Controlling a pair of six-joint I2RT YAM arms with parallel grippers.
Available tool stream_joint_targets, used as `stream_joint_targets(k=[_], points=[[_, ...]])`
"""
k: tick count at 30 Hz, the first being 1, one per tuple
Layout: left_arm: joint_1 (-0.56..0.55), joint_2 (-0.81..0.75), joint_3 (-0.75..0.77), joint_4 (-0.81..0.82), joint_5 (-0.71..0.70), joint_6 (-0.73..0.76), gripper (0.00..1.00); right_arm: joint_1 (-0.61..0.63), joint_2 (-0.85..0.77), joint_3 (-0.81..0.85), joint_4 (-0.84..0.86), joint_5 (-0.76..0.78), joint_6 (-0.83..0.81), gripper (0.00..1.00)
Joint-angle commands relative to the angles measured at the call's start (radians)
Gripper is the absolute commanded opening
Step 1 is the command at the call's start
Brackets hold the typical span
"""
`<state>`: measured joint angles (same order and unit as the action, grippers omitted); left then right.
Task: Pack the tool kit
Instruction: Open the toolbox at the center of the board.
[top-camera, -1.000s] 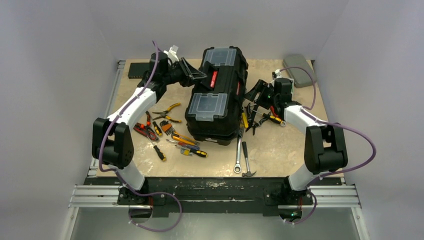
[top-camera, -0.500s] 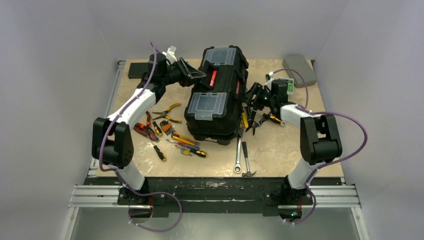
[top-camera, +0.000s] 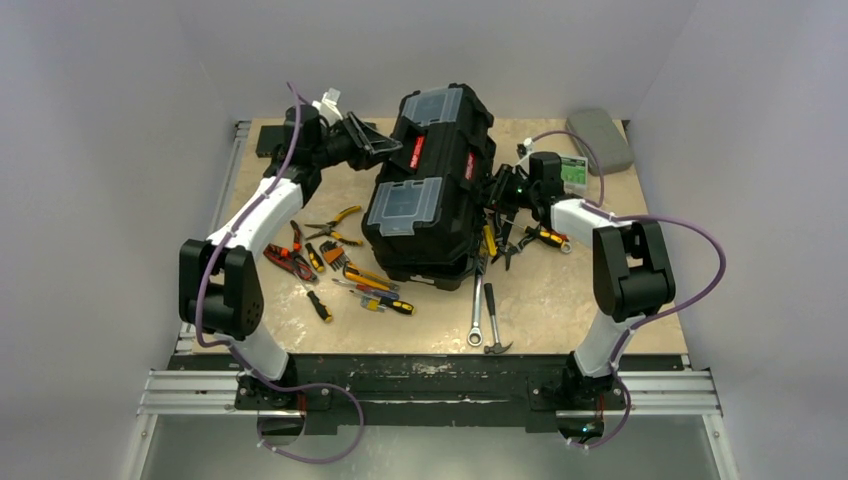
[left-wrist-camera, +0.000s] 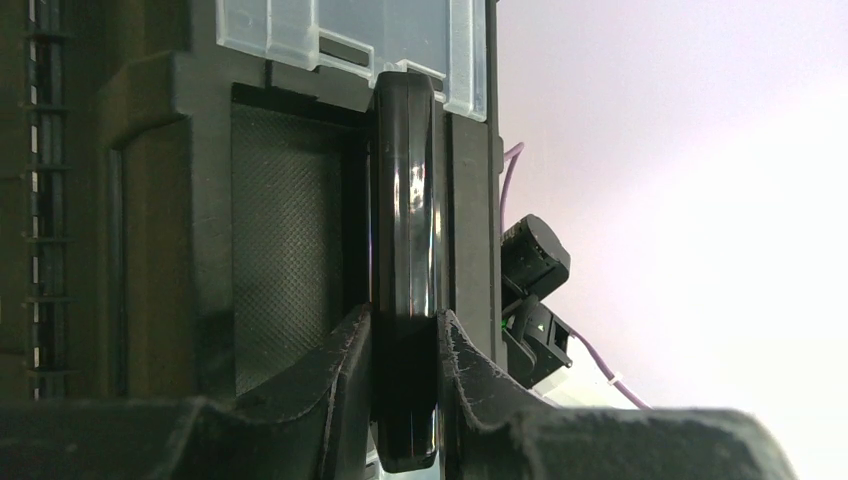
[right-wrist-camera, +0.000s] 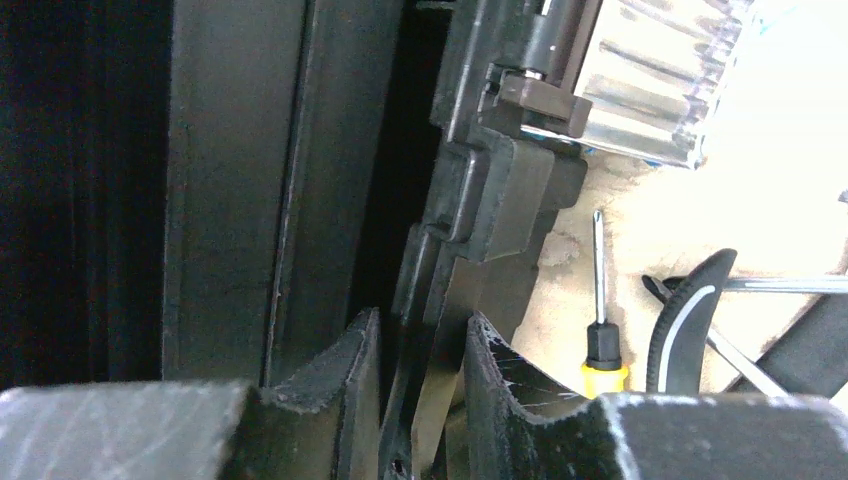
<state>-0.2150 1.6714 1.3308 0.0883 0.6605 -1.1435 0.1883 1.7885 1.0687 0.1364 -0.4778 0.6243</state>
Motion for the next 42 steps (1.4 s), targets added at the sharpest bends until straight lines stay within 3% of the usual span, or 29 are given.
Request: stream_joint_targets(k=[1,2,5,15,21,42], points=[[0.061,-0.135,0.050,0.227,0.064,-0.030,0.00,-0.003,0.025,0.014,-0.071,0.097,-0.050,0.11],[0.071,-0.138,0.045,0.227,0.065,-0.030,0.00,-0.003,0.022,0.014,-0.074,0.108,-0.051,0.05],[0.104,-0.142,0.027,0.236,0.067,-0.035,0.00,-0.003,0.007,0.007,-0.070,0.129,-0.054,0.00],[0.215,-0.151,-0.057,0.259,0.072,-0.034,0.00,-0.003,-0.016,-0.026,-0.018,0.151,-0.048,0.00],[0.303,-0.136,-0.150,0.366,0.095,-0.082,0.00,-0.003,-0.014,-0.032,-0.012,0.158,-0.048,0.00],[0.435,-0.023,-0.285,0.620,0.159,-0.170,0.00,-0.003,-0.006,-0.033,-0.010,0.171,-0.051,0.00]])
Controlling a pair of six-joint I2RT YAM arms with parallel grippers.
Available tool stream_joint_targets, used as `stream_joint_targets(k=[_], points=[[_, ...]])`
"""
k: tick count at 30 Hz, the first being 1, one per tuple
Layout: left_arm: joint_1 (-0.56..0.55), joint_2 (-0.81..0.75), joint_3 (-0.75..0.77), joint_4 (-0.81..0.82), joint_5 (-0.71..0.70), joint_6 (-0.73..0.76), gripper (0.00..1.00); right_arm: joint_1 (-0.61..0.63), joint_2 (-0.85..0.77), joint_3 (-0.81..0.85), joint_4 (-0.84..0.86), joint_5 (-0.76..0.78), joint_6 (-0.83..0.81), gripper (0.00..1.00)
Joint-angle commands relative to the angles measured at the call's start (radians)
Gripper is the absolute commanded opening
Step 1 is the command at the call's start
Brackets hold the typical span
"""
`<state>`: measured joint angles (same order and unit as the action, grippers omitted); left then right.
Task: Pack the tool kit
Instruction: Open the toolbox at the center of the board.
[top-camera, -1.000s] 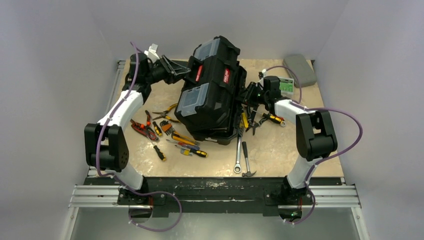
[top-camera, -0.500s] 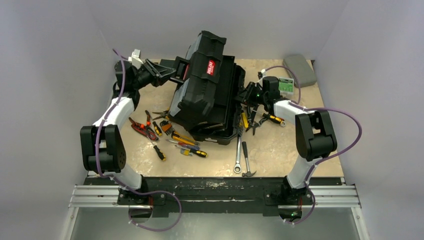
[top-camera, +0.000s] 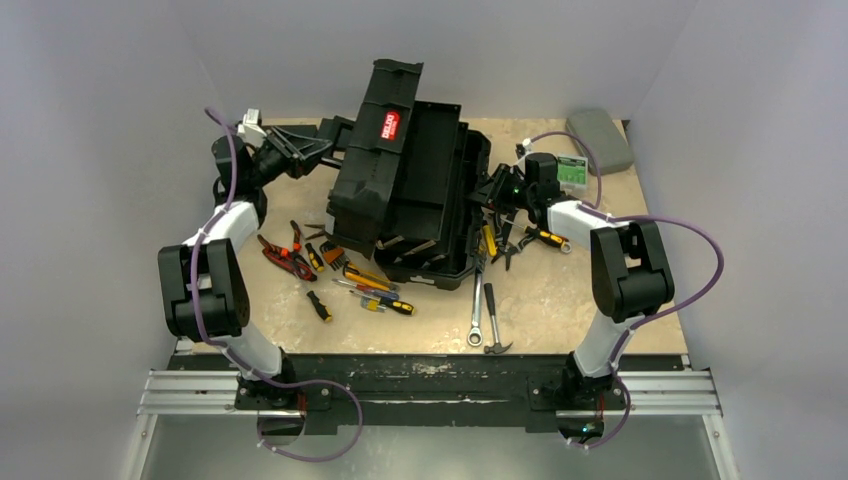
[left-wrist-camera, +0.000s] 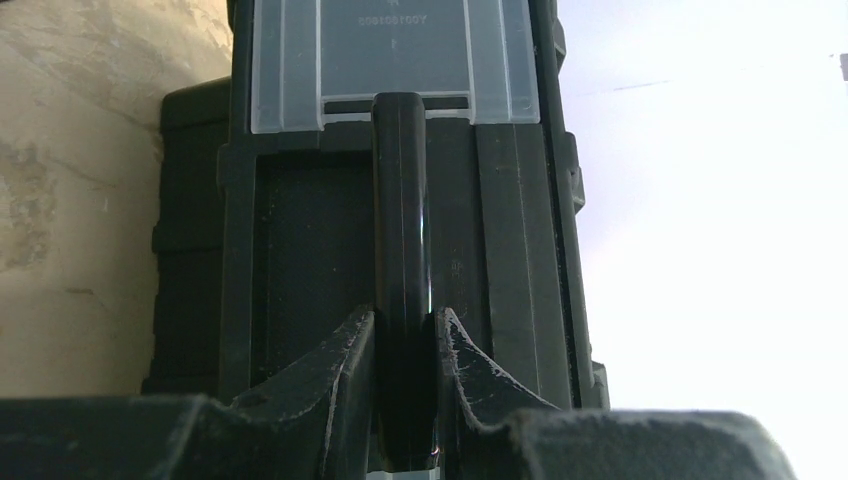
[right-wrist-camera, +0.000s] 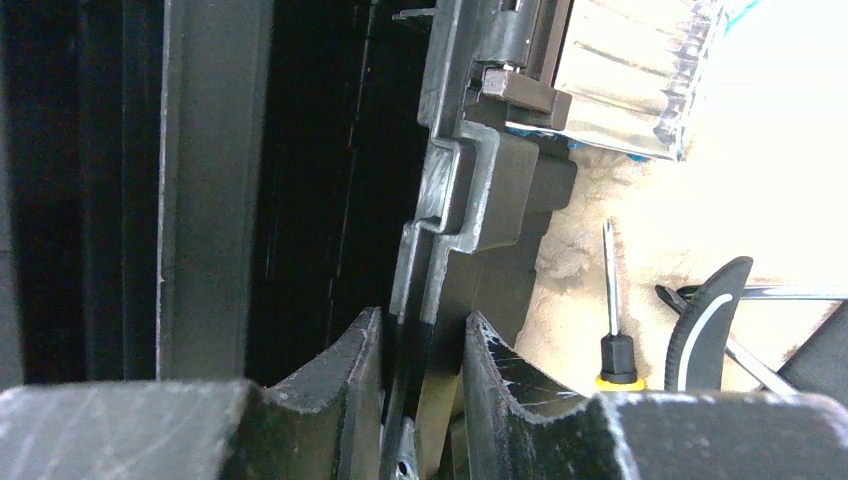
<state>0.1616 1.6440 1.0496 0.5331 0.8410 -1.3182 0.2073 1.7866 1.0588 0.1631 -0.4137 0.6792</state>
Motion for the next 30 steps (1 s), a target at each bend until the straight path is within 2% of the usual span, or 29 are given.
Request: stream_joint_targets(k=[1,12,19,30], points=[[0.066,0.004,-0.009,0.178,-0.024,0.005,0.00,-0.022,-0.004,-0.024,-0.037,0.109,-0.107,0.00],[0.115,0.065,-0.067,0.198,-0.026,0.042,0.00,-0.022,-0.009,-0.025,-0.037,0.113,-0.106,0.00],[0.141,0.152,-0.119,0.273,-0.010,0.041,0.00,-0.022,-0.005,-0.026,-0.034,0.111,-0.100,0.00],[0.164,0.149,-0.134,0.182,-0.028,0.110,0.00,-0.022,0.017,-0.034,0.011,0.095,-0.058,0.00]])
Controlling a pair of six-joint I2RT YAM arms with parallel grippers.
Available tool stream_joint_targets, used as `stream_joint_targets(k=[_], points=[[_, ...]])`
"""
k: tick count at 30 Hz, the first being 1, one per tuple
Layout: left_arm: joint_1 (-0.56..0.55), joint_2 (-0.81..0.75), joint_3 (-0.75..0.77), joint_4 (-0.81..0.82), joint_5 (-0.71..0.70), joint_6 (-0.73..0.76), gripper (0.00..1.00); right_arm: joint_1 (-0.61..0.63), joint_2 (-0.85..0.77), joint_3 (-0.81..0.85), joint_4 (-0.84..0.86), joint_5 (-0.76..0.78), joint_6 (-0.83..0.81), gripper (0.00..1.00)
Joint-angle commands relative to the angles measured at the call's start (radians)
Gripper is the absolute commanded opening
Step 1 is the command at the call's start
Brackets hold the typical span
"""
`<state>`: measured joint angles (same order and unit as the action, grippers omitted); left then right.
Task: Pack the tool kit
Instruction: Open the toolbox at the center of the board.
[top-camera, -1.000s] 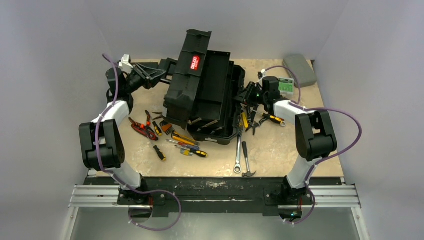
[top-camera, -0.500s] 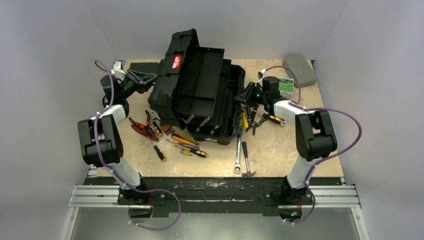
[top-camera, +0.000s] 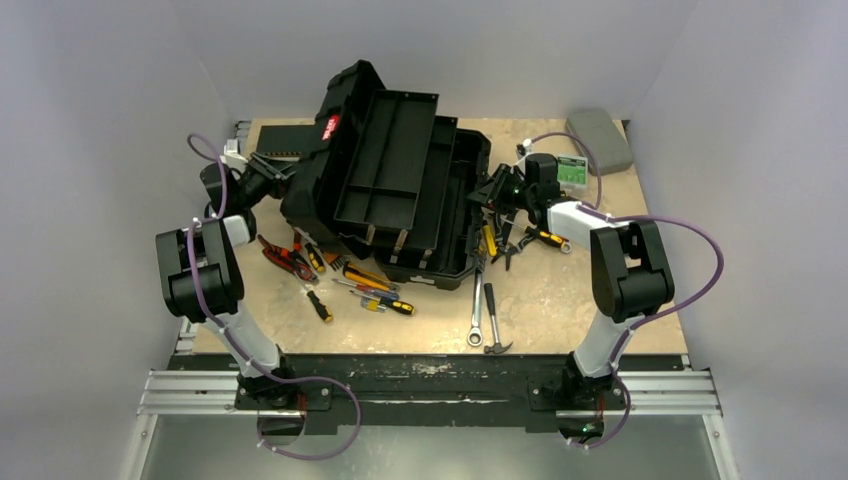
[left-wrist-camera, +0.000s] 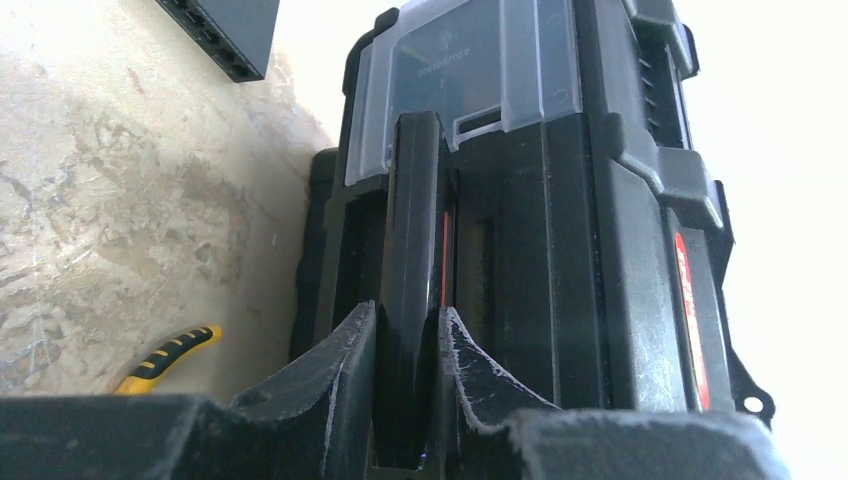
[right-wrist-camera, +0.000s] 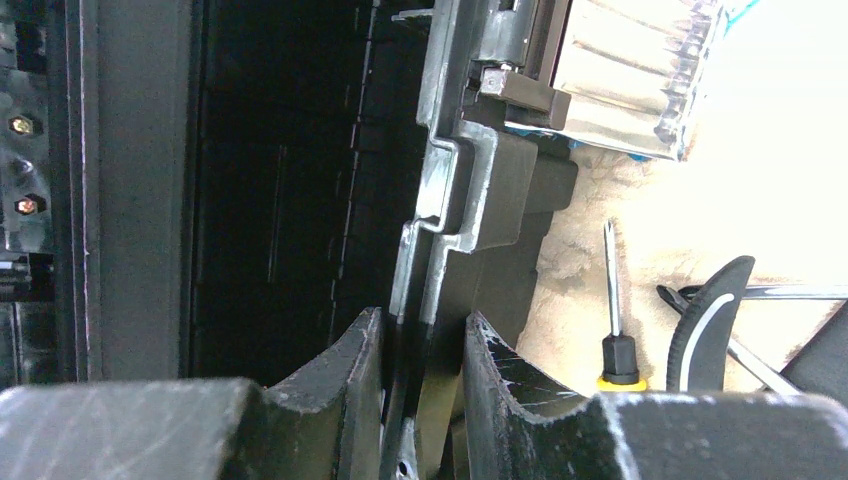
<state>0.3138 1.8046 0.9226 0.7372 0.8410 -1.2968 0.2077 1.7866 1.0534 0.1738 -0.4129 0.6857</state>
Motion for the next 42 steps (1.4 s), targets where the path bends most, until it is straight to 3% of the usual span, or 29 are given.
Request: stream_joint_targets(k=[1,7,12,18,28,30,32,34,42], points=[[0.011,-0.011,0.002,-0.040,-0.033,0.098,0.00,-0.022,0.026,-0.022,0.007,0.088,-0.049,0.00],[0.010,0.012,0.105,-0.207,-0.070,0.177,0.00,-0.022,0.074,0.050,0.012,0.082,0.008,0.00],[-0.012,0.056,0.213,-0.306,-0.102,0.218,0.00,-0.027,0.110,0.202,-0.072,0.120,0.010,0.00],[-0.066,0.131,0.307,-0.360,-0.121,0.238,0.00,-0.046,0.170,0.328,-0.133,0.137,0.007,0.00],[-0.119,0.211,0.476,-0.514,-0.139,0.311,0.00,-0.100,0.178,0.321,-0.122,0.127,0.014,0.00],[-0.109,0.205,0.479,-0.540,-0.141,0.317,0.13,-0.101,0.171,0.311,-0.117,0.125,0.012,0.00],[-0.084,0.181,0.443,-0.548,-0.151,0.316,0.32,-0.101,0.165,0.303,-0.108,0.114,0.015,0.00],[-0.049,0.135,0.386,-0.528,-0.178,0.309,0.43,-0.101,0.163,0.302,-0.103,0.106,0.018,0.00],[0.059,0.004,0.219,-0.462,-0.263,0.271,0.53,-0.101,0.162,0.291,-0.086,0.092,0.024,0.00]])
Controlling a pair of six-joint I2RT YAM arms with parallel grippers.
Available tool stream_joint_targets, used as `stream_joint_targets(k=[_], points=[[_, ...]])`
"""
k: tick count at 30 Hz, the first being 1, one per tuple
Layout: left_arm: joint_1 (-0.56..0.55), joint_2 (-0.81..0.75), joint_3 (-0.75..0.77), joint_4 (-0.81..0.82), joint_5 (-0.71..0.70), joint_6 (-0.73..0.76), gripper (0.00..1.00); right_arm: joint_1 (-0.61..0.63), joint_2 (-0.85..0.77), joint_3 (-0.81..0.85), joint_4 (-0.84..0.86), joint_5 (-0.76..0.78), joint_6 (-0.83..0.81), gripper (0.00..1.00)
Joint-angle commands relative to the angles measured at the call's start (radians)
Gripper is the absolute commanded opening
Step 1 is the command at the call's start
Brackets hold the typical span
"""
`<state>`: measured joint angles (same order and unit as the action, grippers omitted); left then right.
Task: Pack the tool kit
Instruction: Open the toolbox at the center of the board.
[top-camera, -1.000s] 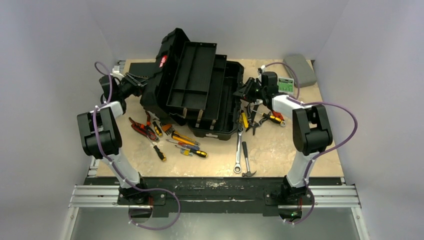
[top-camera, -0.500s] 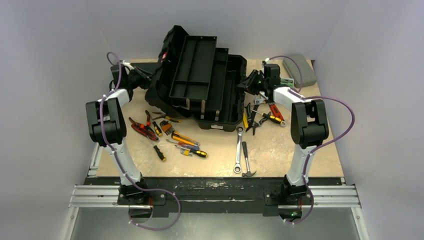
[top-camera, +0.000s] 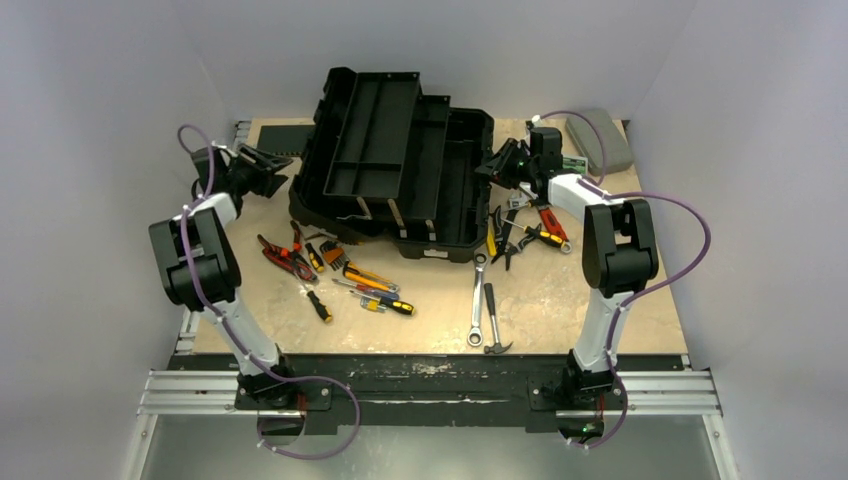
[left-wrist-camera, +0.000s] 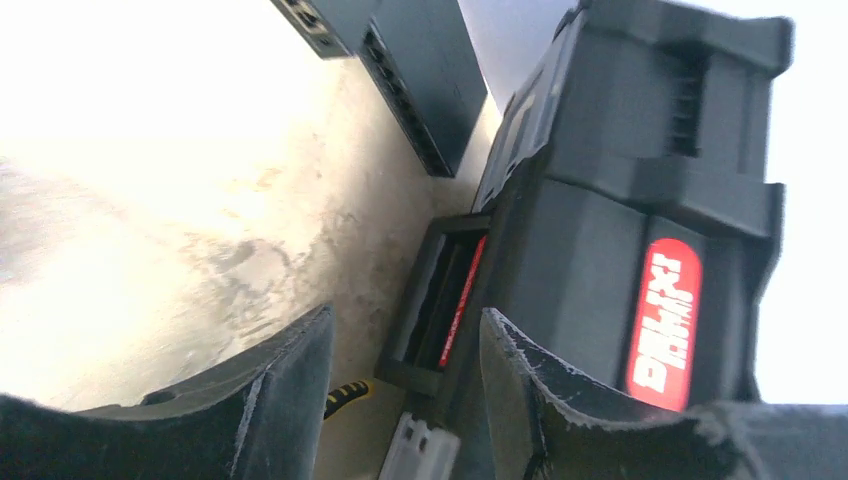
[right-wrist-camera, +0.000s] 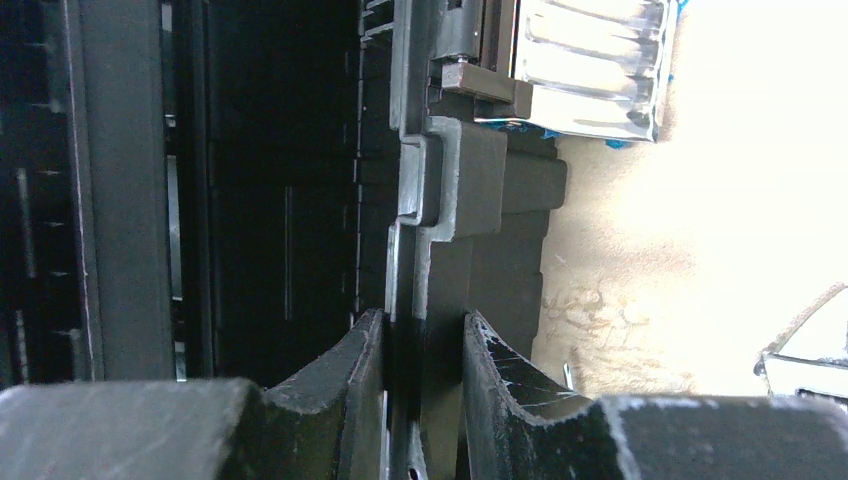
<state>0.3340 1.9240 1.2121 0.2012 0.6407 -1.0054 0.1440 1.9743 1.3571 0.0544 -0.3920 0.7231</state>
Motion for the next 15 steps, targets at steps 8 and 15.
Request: stream_joint_targets(k=[8,15], points=[[0.057,-0.161,-0.149,0.140,-0.062,-0.063,0.54,-0.037,-0.036,-0.025,0.048,0.067,-0.003,0.00],[0.063,-0.416,-0.265,0.071,-0.264,0.020,0.69,-0.029,-0.058,-0.053,0.087,0.045,0.028,0.00]])
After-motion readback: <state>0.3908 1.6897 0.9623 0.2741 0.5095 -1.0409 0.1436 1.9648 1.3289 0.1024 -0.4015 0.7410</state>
